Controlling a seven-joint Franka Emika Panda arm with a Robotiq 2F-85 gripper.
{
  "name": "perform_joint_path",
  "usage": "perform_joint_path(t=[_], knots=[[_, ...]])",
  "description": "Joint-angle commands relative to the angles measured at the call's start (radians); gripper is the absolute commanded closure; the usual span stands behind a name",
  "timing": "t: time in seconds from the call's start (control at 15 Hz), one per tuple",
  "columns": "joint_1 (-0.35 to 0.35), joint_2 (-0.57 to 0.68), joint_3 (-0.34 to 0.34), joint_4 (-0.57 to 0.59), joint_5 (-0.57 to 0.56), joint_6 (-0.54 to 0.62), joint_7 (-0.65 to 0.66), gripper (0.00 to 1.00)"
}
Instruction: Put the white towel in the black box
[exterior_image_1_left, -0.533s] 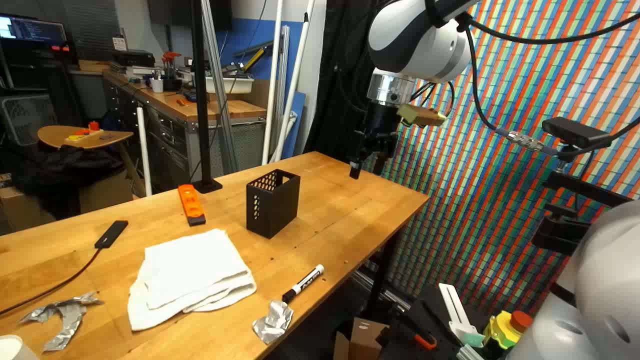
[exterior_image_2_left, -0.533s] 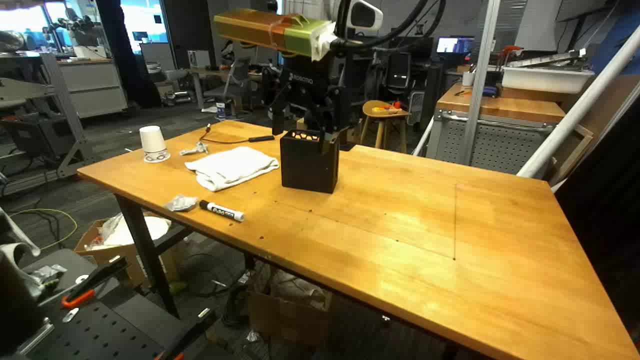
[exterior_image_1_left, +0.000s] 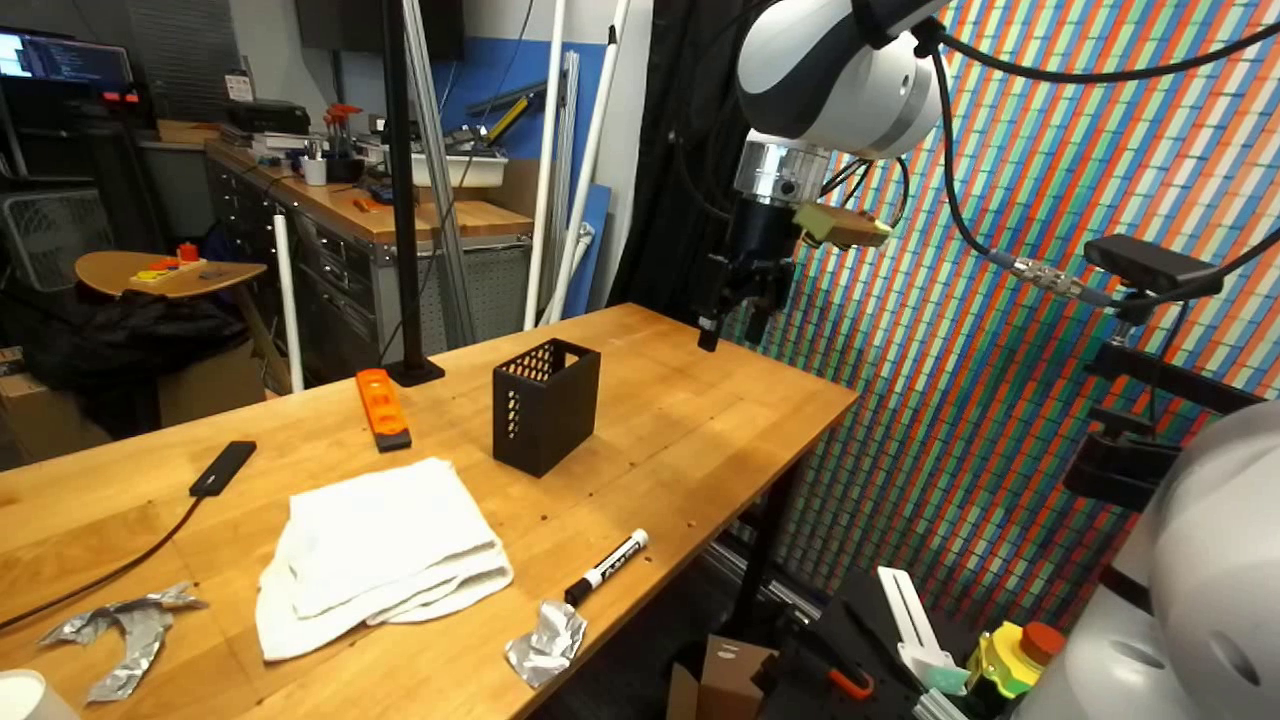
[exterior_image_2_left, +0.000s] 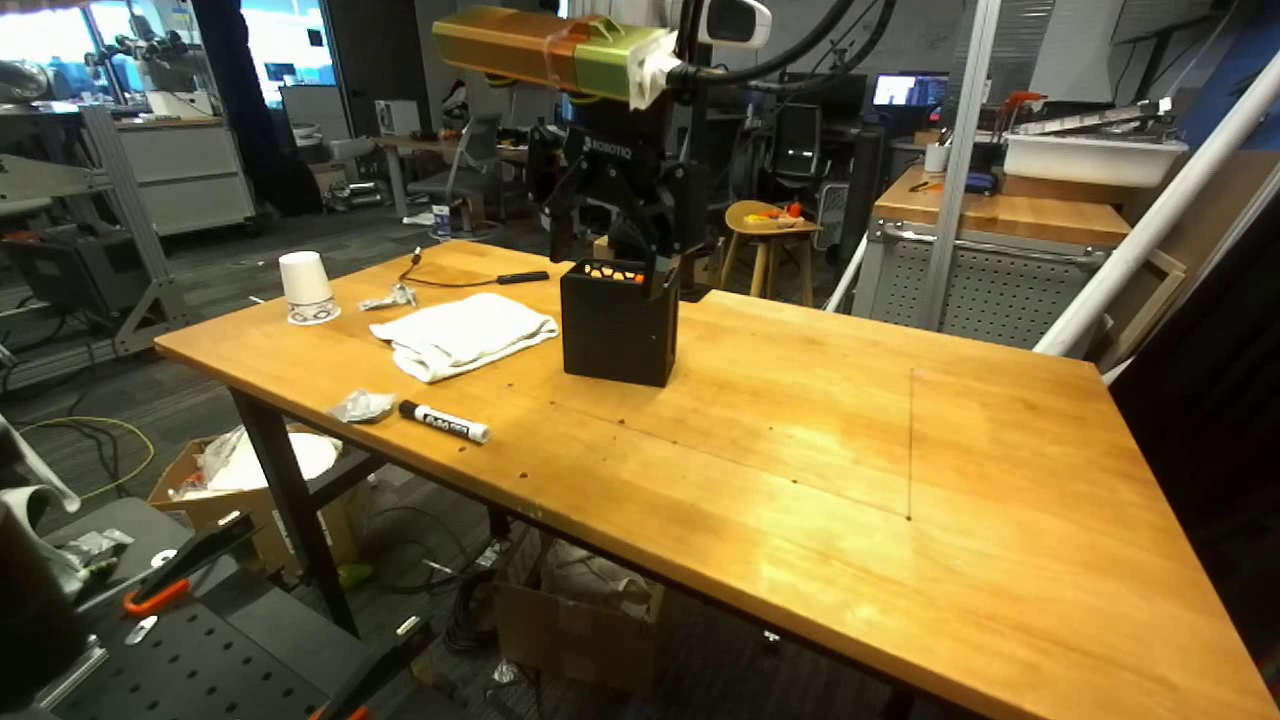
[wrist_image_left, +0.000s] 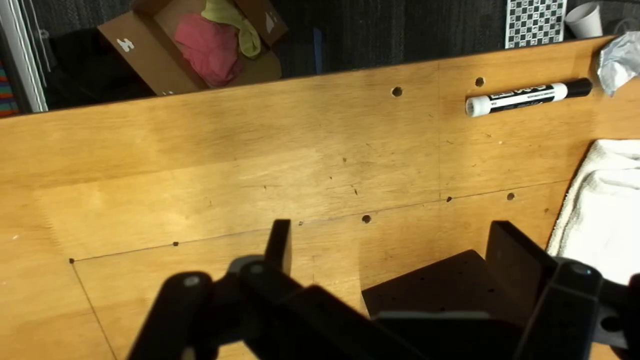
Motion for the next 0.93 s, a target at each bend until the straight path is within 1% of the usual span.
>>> perform_joint_path(t=[0.0, 0.33, 0.53, 0.67, 0.87], knots=[[-0.018, 0.002, 0.017, 0.001, 0.006, -0.002, -0.005, 0.0], [-0.018, 0.002, 0.017, 0.001, 0.006, -0.002, -0.005, 0.0], [-0.001, -0.012, 0.049, -0.016, 0.002, 0.006, 0.014, 0.0], [0.018, -0.021, 0.094, -0.028, -0.007, 0.018, 0.039, 0.0], [0.058, -0.018, 0.186, -0.023, -0.026, 0.035, 0.101, 0.0]])
